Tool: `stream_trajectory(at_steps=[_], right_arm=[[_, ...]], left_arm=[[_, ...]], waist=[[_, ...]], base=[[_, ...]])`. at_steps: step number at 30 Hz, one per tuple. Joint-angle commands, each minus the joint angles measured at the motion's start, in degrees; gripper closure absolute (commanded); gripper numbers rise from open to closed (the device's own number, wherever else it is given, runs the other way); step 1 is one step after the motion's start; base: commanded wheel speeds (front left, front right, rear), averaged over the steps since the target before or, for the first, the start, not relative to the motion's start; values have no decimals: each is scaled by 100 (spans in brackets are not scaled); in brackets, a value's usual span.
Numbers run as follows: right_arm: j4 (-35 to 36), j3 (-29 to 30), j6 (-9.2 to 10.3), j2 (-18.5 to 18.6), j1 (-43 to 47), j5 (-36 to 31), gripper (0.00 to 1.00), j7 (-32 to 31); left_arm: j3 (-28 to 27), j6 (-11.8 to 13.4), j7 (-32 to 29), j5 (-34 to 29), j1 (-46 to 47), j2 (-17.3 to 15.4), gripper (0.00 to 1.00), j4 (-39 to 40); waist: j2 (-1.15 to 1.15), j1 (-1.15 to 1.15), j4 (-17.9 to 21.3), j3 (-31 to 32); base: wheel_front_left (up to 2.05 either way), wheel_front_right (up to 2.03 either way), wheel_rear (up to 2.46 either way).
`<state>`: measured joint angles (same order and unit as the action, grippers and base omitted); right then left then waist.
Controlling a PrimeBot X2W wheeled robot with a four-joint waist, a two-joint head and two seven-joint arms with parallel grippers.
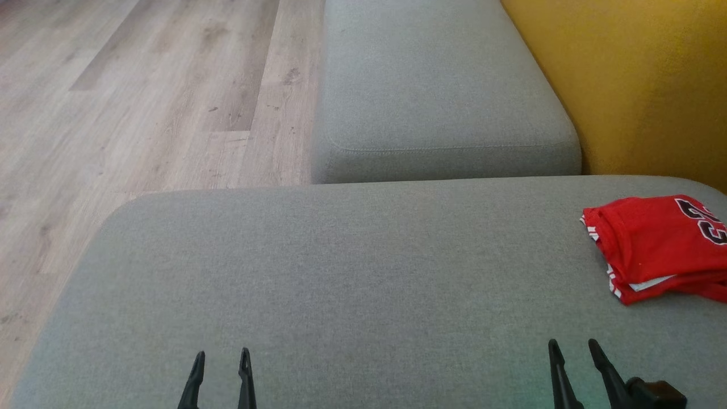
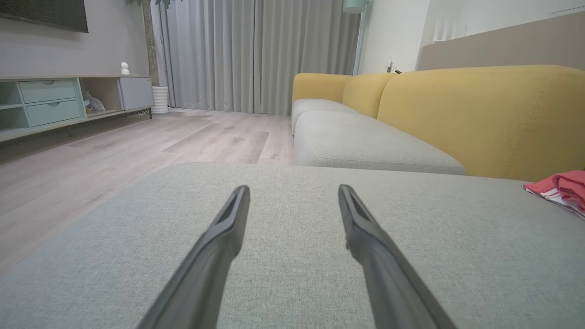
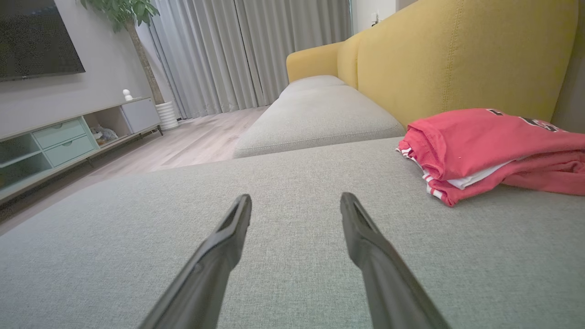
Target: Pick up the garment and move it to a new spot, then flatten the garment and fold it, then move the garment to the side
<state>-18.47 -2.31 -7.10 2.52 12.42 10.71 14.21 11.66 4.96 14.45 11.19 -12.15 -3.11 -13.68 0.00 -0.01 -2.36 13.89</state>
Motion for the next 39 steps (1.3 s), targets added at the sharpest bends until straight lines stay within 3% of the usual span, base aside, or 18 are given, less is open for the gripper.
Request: stream_trajectory(at_steps=[1, 9, 10, 39], right_arm=[[206, -141, -39, 36, -301, -46, 0, 78], [262, -147, -39, 36, -360, -70, 0, 78], [29, -11, 1, 0, -6, -19, 100, -2], [-34, 171, -6, 7, -348, 1673, 100, -439]], left_arm=[[-130, -10, 55, -59, 324, 24, 0, 146], [-133, 5, 55, -169, 374, 24, 0, 83], [-1, 6, -2, -115, 3, 1, 100, -105], [-379, -252, -456, 1592, 342, 7, 100, -245]], waist=[[0, 1, 9, -12], [0, 1, 66, -78], [0, 1, 63, -78], [0, 1, 100, -355]], base=[[0, 0, 0], [0, 0, 0], [0, 0, 0], [0, 0, 0]])
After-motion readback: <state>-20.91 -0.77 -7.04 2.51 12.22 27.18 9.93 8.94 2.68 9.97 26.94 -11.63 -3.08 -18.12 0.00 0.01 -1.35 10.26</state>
